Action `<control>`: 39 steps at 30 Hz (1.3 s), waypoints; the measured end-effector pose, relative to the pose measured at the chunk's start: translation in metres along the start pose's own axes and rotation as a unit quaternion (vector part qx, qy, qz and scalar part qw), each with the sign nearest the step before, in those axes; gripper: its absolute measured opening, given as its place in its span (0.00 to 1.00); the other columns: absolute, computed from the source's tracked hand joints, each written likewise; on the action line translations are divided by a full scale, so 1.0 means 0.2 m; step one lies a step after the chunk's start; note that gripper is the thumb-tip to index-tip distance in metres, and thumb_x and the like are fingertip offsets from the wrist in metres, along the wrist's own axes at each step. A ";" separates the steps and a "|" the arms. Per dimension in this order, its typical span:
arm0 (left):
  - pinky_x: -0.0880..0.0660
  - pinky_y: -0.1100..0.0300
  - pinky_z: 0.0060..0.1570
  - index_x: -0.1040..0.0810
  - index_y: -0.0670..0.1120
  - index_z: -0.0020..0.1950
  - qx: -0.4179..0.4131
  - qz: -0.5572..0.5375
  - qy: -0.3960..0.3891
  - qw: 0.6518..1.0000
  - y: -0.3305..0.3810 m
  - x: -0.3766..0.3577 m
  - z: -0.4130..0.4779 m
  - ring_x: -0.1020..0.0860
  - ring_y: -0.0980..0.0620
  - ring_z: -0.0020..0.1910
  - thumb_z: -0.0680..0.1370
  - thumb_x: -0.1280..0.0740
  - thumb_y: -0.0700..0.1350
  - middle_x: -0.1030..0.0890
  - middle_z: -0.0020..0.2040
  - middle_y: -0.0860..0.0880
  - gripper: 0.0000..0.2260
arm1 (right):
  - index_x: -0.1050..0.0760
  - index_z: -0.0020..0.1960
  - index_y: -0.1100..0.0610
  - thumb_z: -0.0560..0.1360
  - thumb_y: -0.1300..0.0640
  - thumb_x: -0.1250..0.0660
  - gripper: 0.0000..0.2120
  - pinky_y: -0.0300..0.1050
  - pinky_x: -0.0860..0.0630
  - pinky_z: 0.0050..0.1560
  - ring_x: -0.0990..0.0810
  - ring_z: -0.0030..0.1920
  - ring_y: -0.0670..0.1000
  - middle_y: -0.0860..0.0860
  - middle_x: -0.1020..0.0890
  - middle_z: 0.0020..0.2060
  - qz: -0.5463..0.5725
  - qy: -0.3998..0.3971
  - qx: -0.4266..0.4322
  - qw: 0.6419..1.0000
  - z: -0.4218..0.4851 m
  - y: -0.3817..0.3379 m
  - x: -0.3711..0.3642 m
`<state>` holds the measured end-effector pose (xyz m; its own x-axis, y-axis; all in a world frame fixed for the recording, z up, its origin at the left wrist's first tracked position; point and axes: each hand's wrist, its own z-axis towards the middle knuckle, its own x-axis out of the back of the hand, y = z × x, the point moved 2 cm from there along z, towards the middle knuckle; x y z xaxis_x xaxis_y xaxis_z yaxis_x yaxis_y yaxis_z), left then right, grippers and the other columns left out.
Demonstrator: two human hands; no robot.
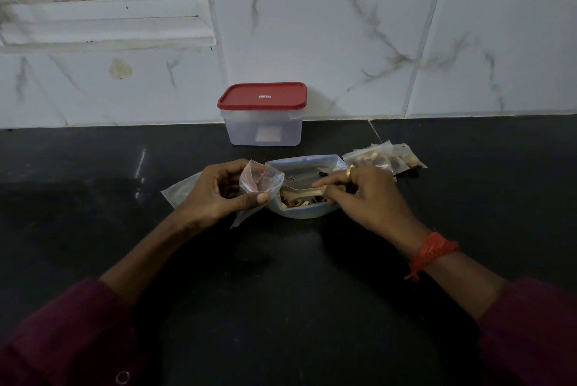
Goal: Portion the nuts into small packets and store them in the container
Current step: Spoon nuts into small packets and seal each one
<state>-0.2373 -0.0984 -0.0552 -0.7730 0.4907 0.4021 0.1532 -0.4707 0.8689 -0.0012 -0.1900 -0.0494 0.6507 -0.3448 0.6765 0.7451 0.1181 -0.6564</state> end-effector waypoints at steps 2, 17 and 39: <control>0.22 0.68 0.50 0.21 0.46 0.60 -0.002 -0.004 0.003 1.000 0.00 0.00 0.00 0.18 0.58 0.55 0.70 0.27 0.44 0.16 0.54 0.59 0.19 | 0.16 0.50 0.42 0.76 0.55 0.31 0.09 0.44 0.20 0.46 0.17 0.39 0.44 0.41 0.16 0.34 0.009 -0.012 -0.011 1.000 0.00 0.01 -0.01; 0.20 0.58 0.56 0.20 0.52 0.61 -0.043 0.090 0.041 0.994 -0.01 0.00 0.00 0.18 0.55 0.57 0.67 0.25 0.58 0.17 0.55 0.58 0.24 | 0.15 0.44 0.46 0.76 0.54 0.33 0.08 0.52 0.18 0.46 0.17 0.38 0.46 0.46 0.16 0.32 0.065 0.095 -0.118 0.986 0.01 0.07 0.03; 0.24 0.70 0.50 0.22 0.57 0.63 -0.048 0.151 0.059 0.986 -0.04 0.00 0.01 0.20 0.61 0.55 0.67 0.26 0.64 0.18 0.55 0.61 0.27 | 0.15 0.47 0.46 0.76 0.55 0.32 0.08 0.35 0.25 0.37 0.19 0.38 0.41 0.45 0.16 0.34 0.100 0.129 -0.093 0.982 0.01 0.07 0.08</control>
<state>-0.2368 -0.0935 -0.0616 -0.7680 0.2326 0.5968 0.3321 -0.6521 0.6816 0.0191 -0.1916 -0.0468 0.7044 -0.5594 0.4369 0.5510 0.0430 -0.8334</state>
